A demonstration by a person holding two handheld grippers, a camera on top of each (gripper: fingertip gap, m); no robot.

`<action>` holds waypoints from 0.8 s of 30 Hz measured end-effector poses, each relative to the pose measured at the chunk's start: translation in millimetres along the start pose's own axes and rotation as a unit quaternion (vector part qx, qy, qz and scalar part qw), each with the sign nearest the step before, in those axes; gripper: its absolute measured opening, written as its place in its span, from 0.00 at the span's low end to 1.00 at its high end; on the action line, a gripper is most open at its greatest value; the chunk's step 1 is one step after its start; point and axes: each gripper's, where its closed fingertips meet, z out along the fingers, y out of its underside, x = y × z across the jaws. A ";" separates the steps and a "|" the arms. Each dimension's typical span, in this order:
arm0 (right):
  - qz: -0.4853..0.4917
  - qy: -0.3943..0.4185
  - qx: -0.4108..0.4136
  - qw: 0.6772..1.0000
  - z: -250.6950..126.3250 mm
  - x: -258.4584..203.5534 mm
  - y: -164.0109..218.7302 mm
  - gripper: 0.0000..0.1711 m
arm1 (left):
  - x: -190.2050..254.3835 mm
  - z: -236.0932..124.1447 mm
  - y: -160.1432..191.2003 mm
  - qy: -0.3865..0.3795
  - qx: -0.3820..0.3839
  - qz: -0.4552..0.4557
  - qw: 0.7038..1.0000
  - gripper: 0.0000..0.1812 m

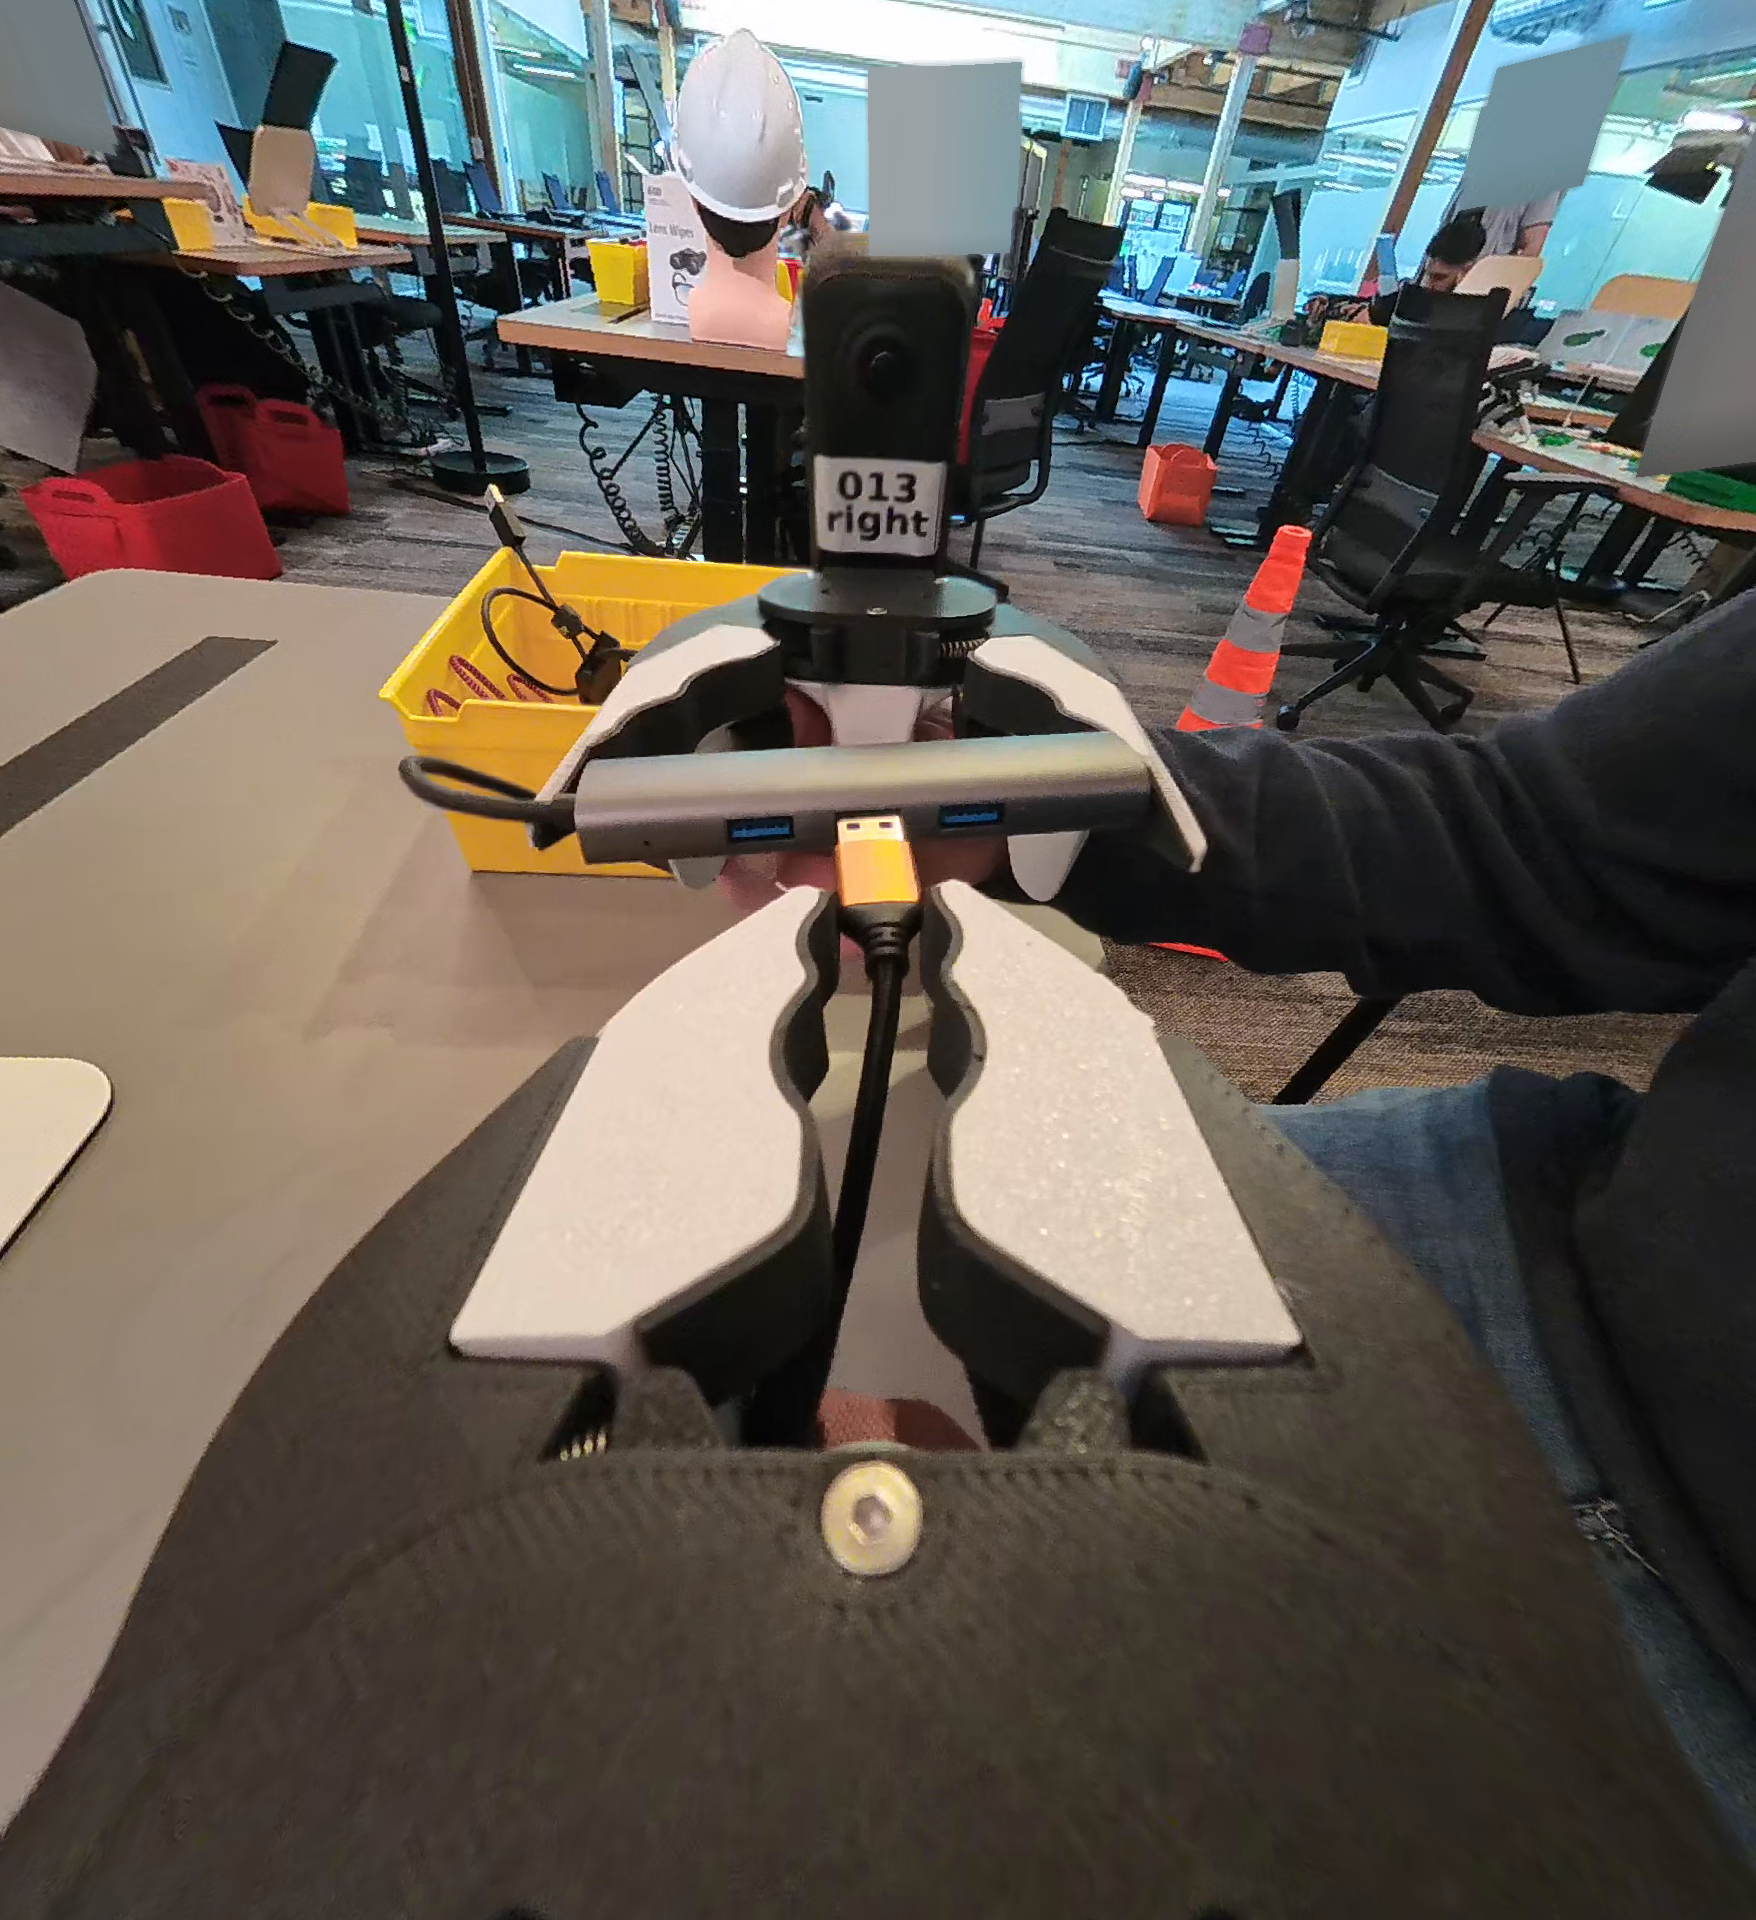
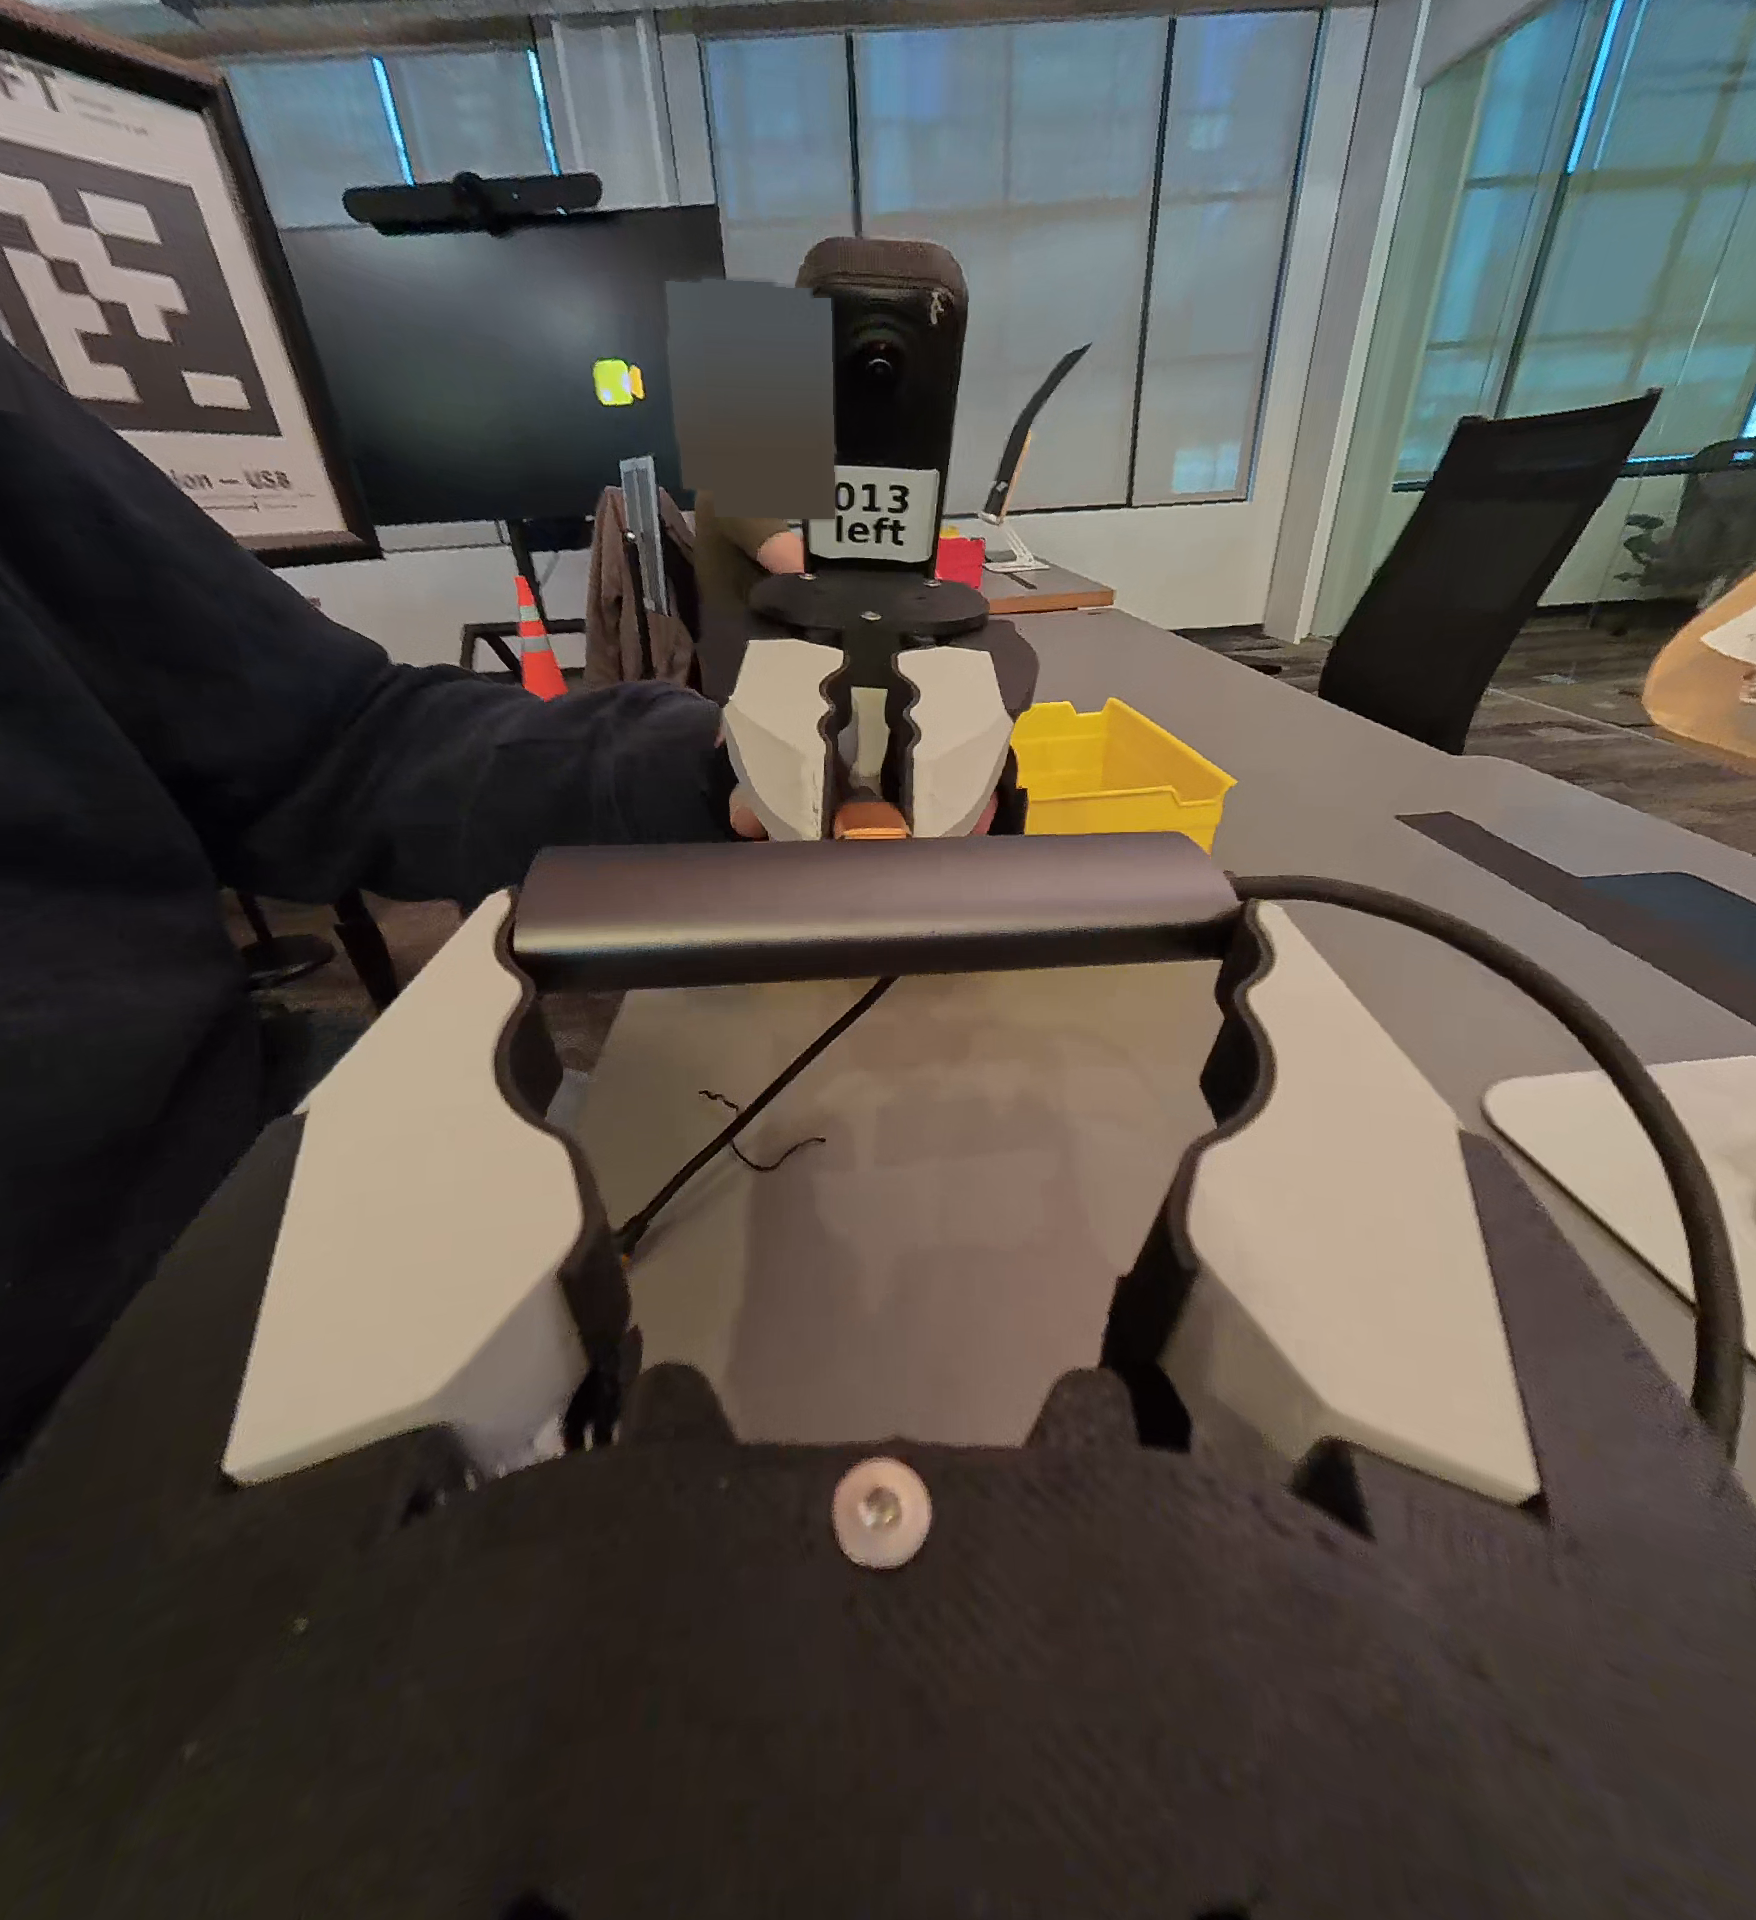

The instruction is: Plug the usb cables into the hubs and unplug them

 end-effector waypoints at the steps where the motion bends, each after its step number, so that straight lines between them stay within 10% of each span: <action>1: -0.005 0.007 -0.006 1.000 -0.1 1.1 0.9 0.74 | -1.4 0.3 1.0 -0.005 -0.003 0.002 1.000 0.08; 24: -0.062 0.058 -0.156 0.984 -6.3 9.0 32.1 0.74 | -11.5 6.3 33.0 -0.049 -0.164 0.066 0.983 0.08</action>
